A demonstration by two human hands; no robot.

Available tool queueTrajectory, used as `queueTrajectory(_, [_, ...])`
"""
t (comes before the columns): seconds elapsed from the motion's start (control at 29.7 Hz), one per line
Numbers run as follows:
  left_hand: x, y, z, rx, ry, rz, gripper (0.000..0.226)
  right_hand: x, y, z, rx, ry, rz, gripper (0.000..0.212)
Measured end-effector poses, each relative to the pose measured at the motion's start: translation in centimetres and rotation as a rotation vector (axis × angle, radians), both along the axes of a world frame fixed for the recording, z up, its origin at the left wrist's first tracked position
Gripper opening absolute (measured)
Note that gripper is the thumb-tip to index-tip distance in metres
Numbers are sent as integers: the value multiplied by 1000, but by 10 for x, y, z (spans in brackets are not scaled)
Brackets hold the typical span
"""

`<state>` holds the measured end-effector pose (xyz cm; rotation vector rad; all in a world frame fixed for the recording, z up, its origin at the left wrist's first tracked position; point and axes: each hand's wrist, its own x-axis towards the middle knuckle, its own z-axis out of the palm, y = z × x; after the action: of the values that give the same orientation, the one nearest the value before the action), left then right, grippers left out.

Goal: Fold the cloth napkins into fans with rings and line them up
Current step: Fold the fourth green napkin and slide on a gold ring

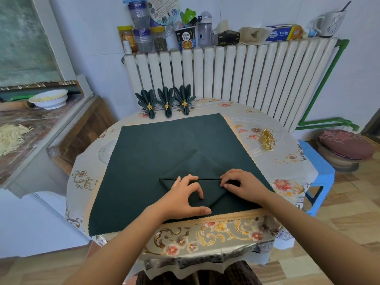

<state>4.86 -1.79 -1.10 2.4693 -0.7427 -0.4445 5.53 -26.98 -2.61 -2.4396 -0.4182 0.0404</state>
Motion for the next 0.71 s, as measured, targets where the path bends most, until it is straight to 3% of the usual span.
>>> queueTrajectory(0.07, [0,-2,2,70,-5,-36,51,0,-4,7,25,112,32,7])
queueTrajectory(0.2, [2,-4,6,153,0,-98,55,2,-6,12,-7,230,83,23])
queueTrajectory(0.4, [9,-4,15,64,154,15,18,-1,-1,10,17,141,34,7])
queueTrajectory(0.57, [4,0,14,98,120,-36,52,-2,7,7,-11,71,-13,4])
queueTrajectory(0.64, [2,1,11,71,79,-30,53,-2,8,5,-12,42,-35,4])
queueTrajectory(0.71, [1,0,9,-38,47,48,38,-2,10,3,-12,6,-58,6])
